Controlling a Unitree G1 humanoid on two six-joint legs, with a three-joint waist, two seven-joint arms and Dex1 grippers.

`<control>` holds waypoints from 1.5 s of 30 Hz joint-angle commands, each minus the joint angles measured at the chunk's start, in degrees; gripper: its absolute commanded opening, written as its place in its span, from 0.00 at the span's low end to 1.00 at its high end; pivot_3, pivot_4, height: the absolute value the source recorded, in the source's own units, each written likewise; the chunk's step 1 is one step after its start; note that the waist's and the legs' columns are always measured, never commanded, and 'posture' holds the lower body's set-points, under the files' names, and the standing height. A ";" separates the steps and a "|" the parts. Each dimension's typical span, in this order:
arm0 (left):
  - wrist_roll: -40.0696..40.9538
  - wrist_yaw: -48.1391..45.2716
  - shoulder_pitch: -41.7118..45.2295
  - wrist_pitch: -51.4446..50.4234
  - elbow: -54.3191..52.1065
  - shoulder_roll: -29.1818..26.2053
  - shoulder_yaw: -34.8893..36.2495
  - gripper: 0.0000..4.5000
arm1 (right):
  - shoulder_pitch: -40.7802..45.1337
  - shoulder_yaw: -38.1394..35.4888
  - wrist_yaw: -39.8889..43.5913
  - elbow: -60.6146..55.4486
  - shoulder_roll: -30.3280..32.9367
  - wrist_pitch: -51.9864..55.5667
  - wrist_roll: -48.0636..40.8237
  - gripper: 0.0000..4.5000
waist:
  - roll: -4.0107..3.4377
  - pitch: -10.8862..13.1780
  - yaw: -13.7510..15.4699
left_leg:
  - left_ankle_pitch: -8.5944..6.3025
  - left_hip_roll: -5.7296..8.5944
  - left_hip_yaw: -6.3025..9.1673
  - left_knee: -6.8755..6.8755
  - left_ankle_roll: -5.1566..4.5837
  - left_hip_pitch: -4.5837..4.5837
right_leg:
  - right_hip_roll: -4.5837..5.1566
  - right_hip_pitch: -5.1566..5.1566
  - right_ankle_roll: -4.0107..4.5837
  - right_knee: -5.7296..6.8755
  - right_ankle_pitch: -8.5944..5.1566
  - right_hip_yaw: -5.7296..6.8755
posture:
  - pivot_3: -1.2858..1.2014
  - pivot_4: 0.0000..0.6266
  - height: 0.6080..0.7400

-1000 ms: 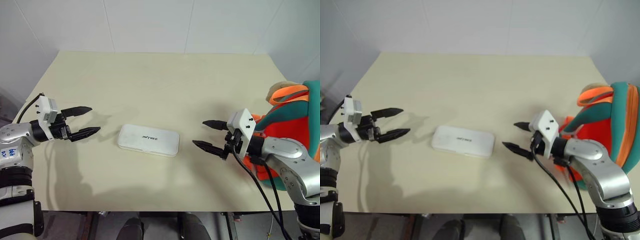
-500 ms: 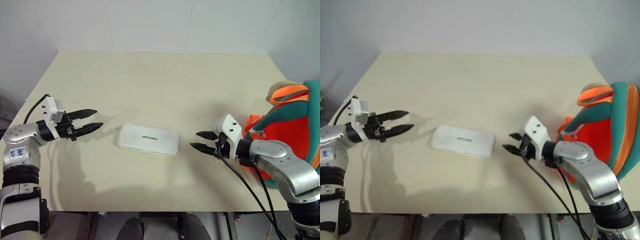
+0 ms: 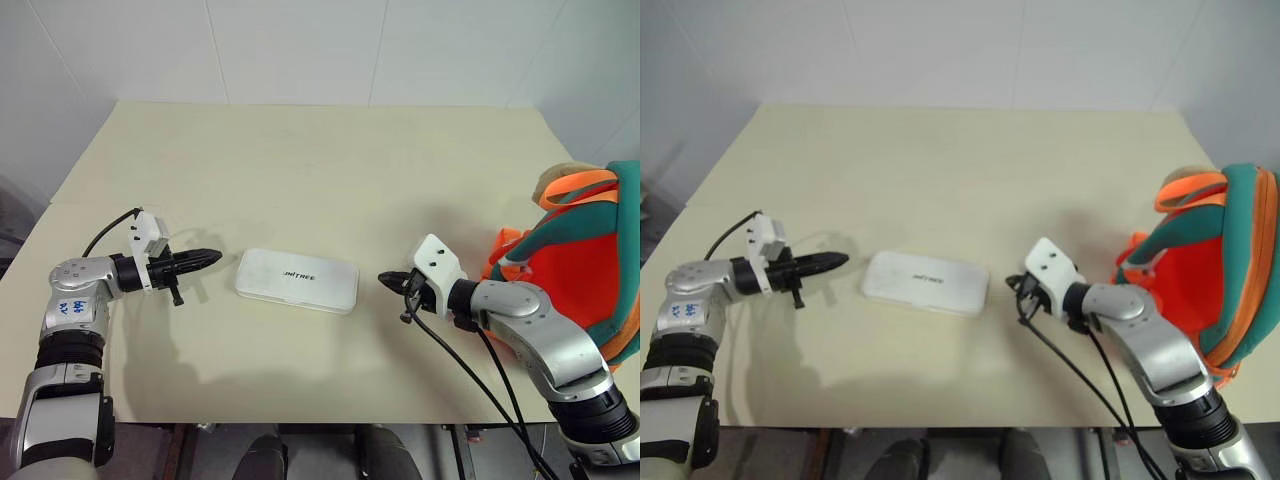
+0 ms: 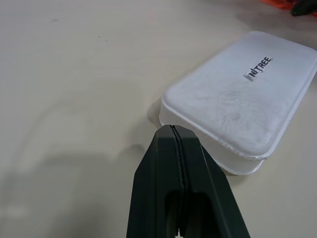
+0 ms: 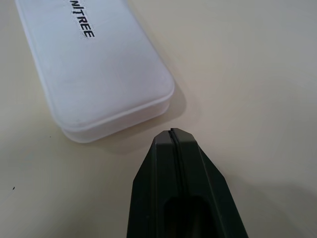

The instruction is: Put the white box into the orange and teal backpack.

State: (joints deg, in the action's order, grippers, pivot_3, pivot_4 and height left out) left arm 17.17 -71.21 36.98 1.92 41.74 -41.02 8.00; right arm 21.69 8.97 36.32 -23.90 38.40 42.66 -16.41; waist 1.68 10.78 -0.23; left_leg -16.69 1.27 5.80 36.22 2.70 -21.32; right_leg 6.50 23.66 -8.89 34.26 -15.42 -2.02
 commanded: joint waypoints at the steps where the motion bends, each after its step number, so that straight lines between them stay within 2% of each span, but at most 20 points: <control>1: -0.35 -1.91 1.83 -0.88 1.53 0.68 -0.80 0.00 | 0.77 0.86 -0.24 -0.88 -0.72 -0.17 1.09 0.03 | 0.00 0.00 0.01 | 0.00 0.00 0.00 0.01 0.00 0.00 | 0.00 -0.01 0.00 0.01 0.00 0.00 | 0.52 0.24 1.00; 9: -3.28 -2.99 2.56 -3.73 2.72 1.55 -4.16 0.00 | -0.03 2.74 -0.02 -0.43 -1.14 -0.31 3.37 0.03 | 0.00 0.00 -0.05 | 0.00 0.01 0.00 0.01 0.00 0.00 | -0.01 0.00 0.00 0.02 0.00 0.00 | 0.52 0.24 1.00; 24: -3.01 -5.10 2.81 -7.24 -0.05 1.44 -4.90 0.00 | 2.63 7.21 1.83 3.48 -4.20 -1.57 5.87 0.03 | 0.00 0.00 -0.06 | 0.00 0.01 0.00 0.04 0.00 0.00 | 0.00 0.00 0.00 0.05 0.00 0.00 | 0.52 0.24 1.00; 38: -1.98 -6.14 -4.69 -15.49 -15.30 -0.18 -6.65 0.00 | 4.91 8.72 6.22 3.75 -5.31 -2.69 6.37 0.03 | 0.00 0.00 -0.12 | 0.00 0.00 0.00 0.03 0.00 0.01 | 0.00 0.01 0.00 0.06 0.00 0.00 | 0.52 0.24 1.00; 45: -0.96 -7.05 -8.50 -20.18 -23.37 -1.22 -7.32 0.00 | 3.07 9.13 10.19 -0.42 -2.22 1.42 4.62 0.03 | 0.00 0.00 -0.05 | 0.00 0.00 0.00 0.01 0.00 0.01 | 0.01 0.00 0.00 0.01 0.00 0.00 | 0.52 0.24 1.00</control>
State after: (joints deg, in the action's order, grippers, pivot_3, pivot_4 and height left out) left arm 14.36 -76.55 28.89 -17.55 21.70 -42.59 2.09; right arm 24.98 16.78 44.51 -20.22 36.87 44.09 -9.38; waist 1.68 10.78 -0.27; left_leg -16.70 1.27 5.80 36.21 2.70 -21.31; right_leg 6.51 23.66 -8.88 34.27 -15.42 -2.03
